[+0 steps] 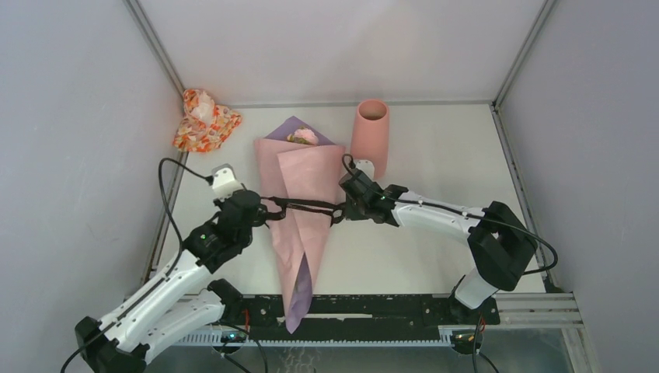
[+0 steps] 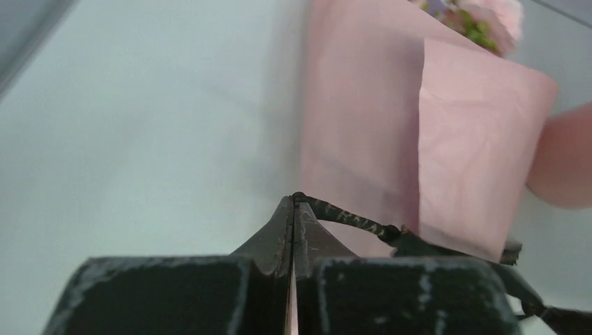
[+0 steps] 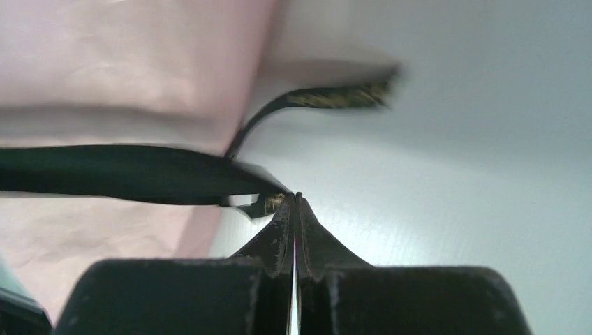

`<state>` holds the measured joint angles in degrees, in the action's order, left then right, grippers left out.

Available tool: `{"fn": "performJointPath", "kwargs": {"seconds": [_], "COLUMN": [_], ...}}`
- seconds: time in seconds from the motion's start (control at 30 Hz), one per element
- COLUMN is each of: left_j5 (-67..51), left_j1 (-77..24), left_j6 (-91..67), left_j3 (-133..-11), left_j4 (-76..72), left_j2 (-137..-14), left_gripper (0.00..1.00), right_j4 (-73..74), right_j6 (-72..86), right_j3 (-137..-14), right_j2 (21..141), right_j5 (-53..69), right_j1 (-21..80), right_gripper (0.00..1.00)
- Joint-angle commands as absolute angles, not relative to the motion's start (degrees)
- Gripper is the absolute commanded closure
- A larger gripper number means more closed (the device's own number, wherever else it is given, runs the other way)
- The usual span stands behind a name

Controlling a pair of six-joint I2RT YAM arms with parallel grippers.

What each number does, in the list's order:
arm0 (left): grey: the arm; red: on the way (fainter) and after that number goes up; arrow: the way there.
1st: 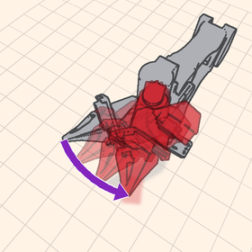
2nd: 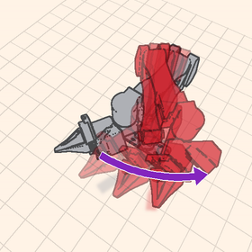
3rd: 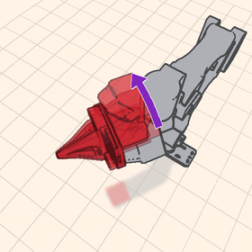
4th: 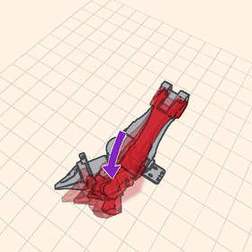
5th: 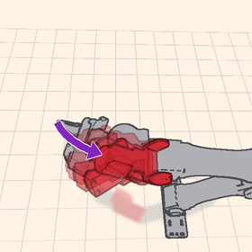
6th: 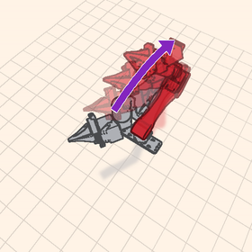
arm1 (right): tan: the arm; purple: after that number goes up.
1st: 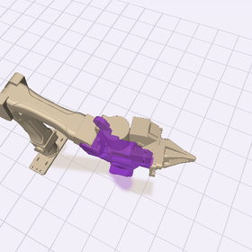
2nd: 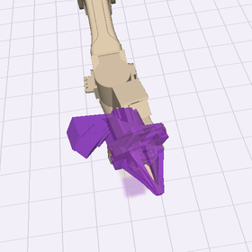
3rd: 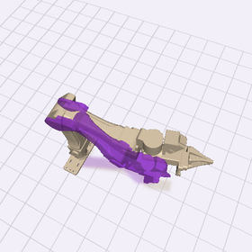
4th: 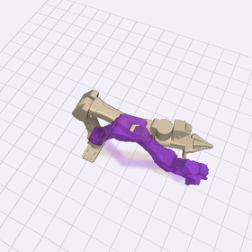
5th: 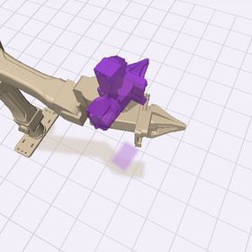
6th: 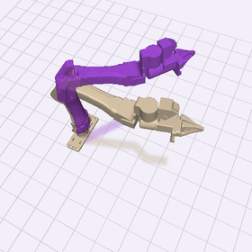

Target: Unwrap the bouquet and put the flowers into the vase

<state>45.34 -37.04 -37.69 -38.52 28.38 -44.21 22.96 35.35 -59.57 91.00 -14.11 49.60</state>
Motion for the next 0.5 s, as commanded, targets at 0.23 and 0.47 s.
{"fn": "performJointPath", "kwargs": {"seconds": [0.23, 0.47], "left_j5": [58.4, 53.2], "left_j1": [-33.1, -33.0], "left_j6": [-53.3, -47.5], "left_j3": [-41.5, -39.2], "left_j4": [45.0, 37.0], "left_j2": [-40.4, -39.8], "left_gripper": [1.0, 1.0], "right_j4": [29.1, 21.9], "right_j6": [41.7, 32.2], "right_j3": [-55.4, -57.7], "right_j2": [89.1, 83.1], "right_j5": [-16.2, -18.9], "right_j1": [41.9, 50.7], "right_gripper": [1.0, 0.83]}}
